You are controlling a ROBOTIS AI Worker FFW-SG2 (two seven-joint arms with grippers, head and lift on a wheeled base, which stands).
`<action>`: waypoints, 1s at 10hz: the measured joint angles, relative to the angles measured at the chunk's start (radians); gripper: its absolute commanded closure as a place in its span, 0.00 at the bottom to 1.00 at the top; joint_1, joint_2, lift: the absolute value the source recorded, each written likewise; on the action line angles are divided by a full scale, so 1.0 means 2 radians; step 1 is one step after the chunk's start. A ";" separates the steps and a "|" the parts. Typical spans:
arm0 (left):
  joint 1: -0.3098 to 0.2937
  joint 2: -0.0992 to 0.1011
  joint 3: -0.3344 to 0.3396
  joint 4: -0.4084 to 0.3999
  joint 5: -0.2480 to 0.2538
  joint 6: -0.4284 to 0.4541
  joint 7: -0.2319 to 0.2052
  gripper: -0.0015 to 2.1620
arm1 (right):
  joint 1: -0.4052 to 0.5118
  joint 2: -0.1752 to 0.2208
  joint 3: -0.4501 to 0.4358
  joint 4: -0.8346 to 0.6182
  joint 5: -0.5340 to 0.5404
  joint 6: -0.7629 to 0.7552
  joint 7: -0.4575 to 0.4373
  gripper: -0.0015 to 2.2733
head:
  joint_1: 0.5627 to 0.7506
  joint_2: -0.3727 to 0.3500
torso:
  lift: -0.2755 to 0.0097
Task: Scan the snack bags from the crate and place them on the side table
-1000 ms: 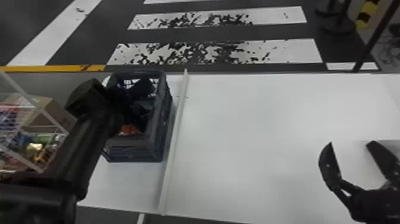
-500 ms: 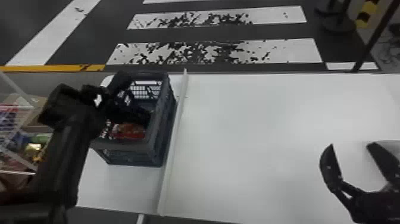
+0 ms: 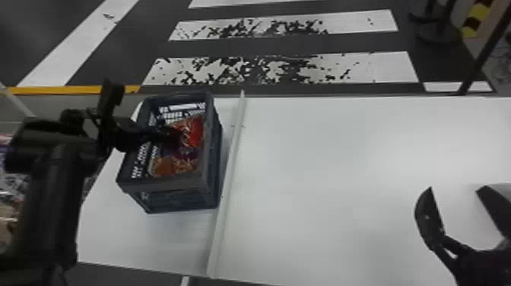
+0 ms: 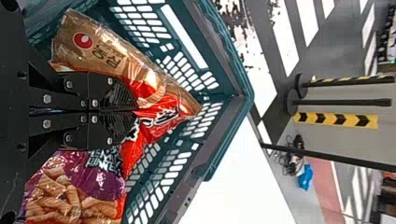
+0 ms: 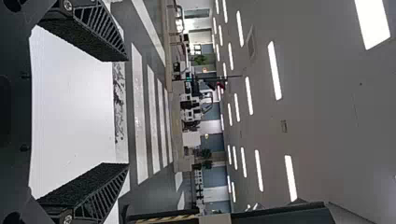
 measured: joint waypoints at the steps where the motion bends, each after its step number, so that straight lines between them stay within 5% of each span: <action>1: 0.004 0.005 0.011 -0.006 0.016 0.000 -0.006 0.99 | -0.001 0.000 0.001 0.000 0.000 0.002 0.000 0.03 | 0.70 0.80 | 0.63; 7: 0.029 0.017 0.064 -0.052 0.101 0.020 -0.042 0.99 | -0.004 0.002 0.003 0.000 0.000 0.010 -0.002 0.03 | 0.70 0.83 | 0.63; 10: 0.055 0.017 0.091 -0.134 0.182 0.114 -0.043 0.99 | -0.004 0.002 0.003 0.000 0.000 0.010 -0.002 0.03 | 0.70 0.83 | 0.63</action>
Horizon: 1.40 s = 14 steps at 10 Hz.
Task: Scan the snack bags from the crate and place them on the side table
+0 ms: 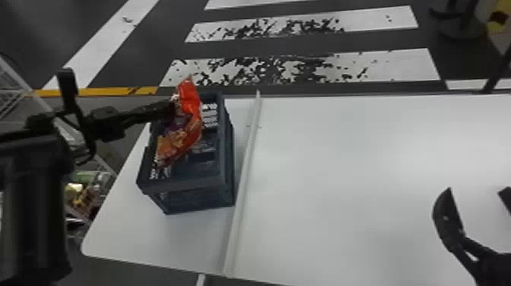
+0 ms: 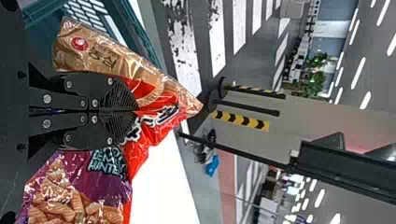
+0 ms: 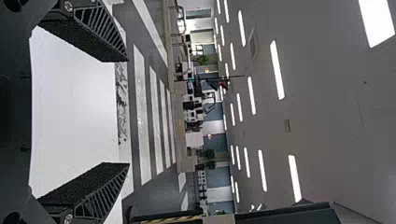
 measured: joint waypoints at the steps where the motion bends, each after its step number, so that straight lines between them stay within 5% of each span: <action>1: 0.015 -0.003 0.007 -0.046 0.026 0.047 0.004 0.99 | 0.000 0.000 0.000 0.000 0.000 0.000 0.000 0.03 | 0.70 0.82 | 0.63; 2: 0.030 -0.009 0.012 -0.098 0.045 0.091 0.008 0.99 | 0.000 0.000 0.000 0.000 0.000 0.000 0.000 0.03 | 0.70 0.80 | 0.63; 4: 0.050 -0.037 0.015 -0.202 0.062 0.173 0.016 0.99 | 0.001 0.000 0.000 0.000 0.000 0.000 0.000 0.04 | 0.70 0.75 | 0.63; 7: 0.072 -0.108 -0.010 -0.306 0.057 0.243 0.043 0.99 | 0.003 0.000 -0.001 -0.002 0.000 -0.003 -0.001 0.04 | 0.70 0.61 | 0.63; 9: 0.092 -0.147 -0.066 -0.323 0.054 0.245 0.060 0.99 | 0.006 0.000 -0.004 -0.007 -0.001 -0.003 -0.001 0.04 | 0.70 0.49 | 0.63; 12: 0.119 -0.189 -0.171 -0.312 0.047 0.211 0.107 0.99 | 0.011 0.000 -0.008 -0.014 -0.004 -0.003 -0.006 0.04 | 0.70 0.29 | 0.63; 14: 0.125 -0.206 -0.239 -0.264 0.026 0.155 0.142 0.99 | 0.014 0.000 -0.012 -0.016 -0.008 -0.003 -0.008 0.04 | 0.70 0.15 | 0.63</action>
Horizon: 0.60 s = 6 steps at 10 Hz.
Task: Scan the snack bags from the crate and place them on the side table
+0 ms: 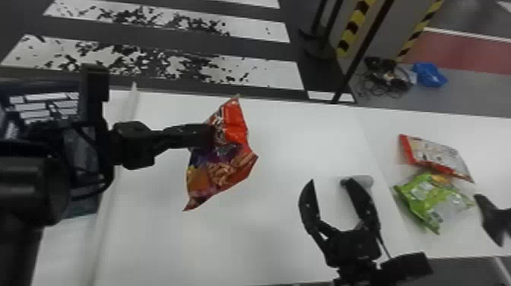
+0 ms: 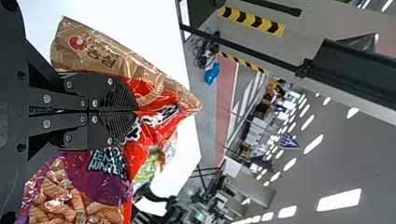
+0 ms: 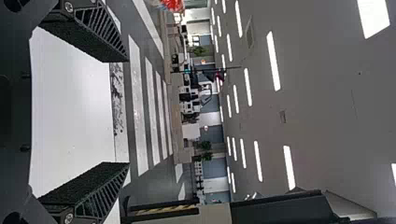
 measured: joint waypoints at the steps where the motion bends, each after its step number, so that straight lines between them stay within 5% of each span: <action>1: -0.002 -0.001 -0.031 0.036 -0.015 -0.041 0.016 0.99 | 0.002 0.000 -0.002 -0.001 -0.002 -0.001 -0.001 0.04 | 0.70 0.09 | 0.63; 3: -0.024 -0.001 -0.078 0.136 -0.032 -0.125 0.047 0.88 | 0.006 0.000 -0.006 -0.003 -0.005 -0.004 -0.002 0.04 | 0.70 0.04 | 0.63; 4: -0.034 -0.001 -0.096 0.181 -0.032 -0.164 0.060 0.64 | 0.007 0.000 -0.007 -0.004 -0.007 -0.004 -0.002 0.04 | 0.70 0.03 | 0.63; 5: -0.039 -0.001 -0.115 0.208 -0.030 -0.189 0.080 0.12 | 0.007 0.000 -0.007 -0.004 -0.007 -0.004 -0.002 0.04 | 0.70 0.03 | 0.63; 6: -0.041 -0.001 -0.131 0.219 -0.026 -0.199 0.093 0.00 | 0.007 0.000 -0.007 -0.004 -0.008 -0.005 -0.002 0.04 | 0.70 0.03 | 0.63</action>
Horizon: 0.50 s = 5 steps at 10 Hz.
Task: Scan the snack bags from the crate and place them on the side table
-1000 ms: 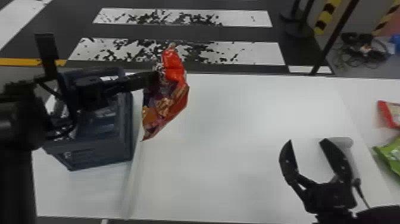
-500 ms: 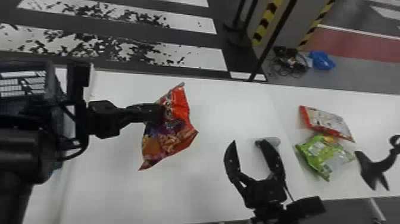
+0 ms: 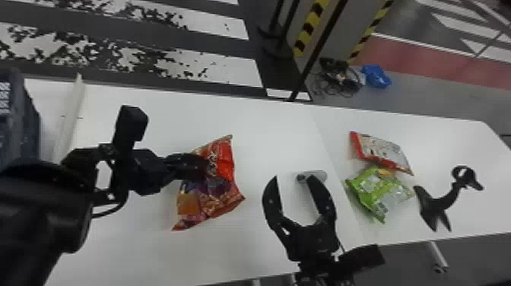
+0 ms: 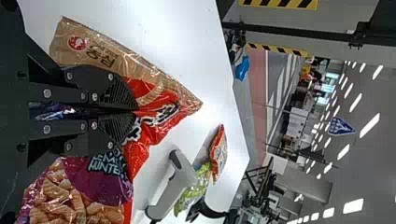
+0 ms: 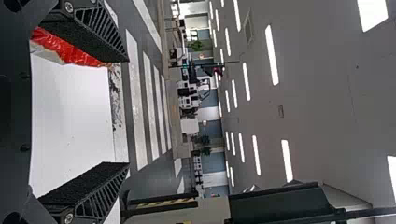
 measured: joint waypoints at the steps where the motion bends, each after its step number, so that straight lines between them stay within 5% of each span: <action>1: 0.000 0.000 -0.011 0.003 0.002 -0.003 0.014 0.00 | 0.000 0.000 0.000 0.000 -0.001 0.000 0.000 0.04 | 0.70 0.03 | 0.63; 5: 0.037 0.000 -0.007 -0.047 0.026 -0.025 0.058 0.01 | 0.000 0.001 0.001 0.002 -0.001 -0.002 0.000 0.04 | 0.70 0.03 | 0.63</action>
